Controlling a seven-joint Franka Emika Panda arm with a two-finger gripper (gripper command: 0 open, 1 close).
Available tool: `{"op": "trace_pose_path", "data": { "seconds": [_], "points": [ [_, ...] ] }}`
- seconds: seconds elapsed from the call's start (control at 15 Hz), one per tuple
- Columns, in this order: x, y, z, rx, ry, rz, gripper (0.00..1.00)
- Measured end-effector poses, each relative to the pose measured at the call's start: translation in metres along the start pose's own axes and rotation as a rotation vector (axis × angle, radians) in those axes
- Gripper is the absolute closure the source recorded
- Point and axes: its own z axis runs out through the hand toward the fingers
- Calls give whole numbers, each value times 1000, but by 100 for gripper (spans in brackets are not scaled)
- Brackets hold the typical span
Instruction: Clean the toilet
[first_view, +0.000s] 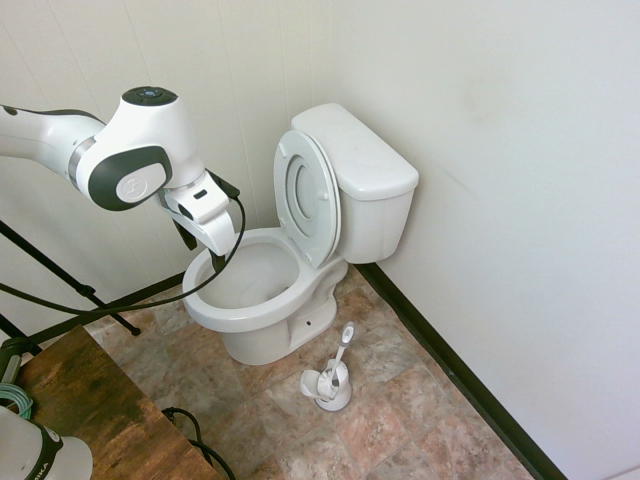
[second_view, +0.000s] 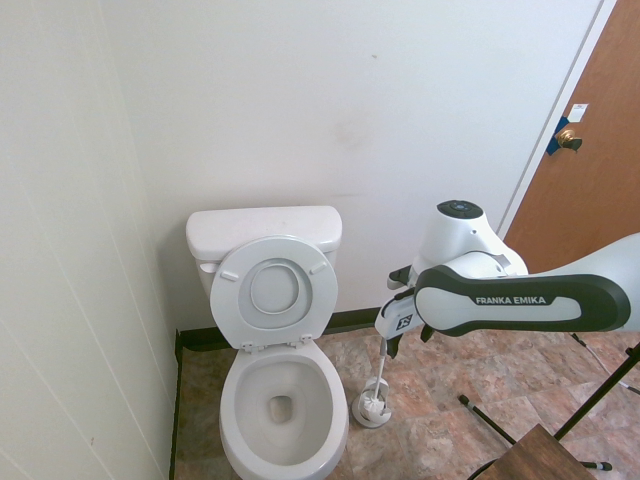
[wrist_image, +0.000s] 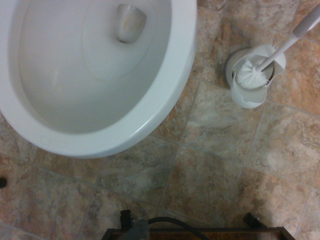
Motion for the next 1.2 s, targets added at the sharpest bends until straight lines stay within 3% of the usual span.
{"op": "trace_pose_path", "data": {
  "seconds": [0.2, 0.47, 0.73, 1.2],
  "points": [
    [4, -2, -1, 11, 11, 20, 0],
    [52, -12, 8, 15, 47, 145, 0],
    [118, -30, 58, -15, 53, 285, 0],
    [232, -35, 185, -86, 17, 482, 0]
  ]
}}
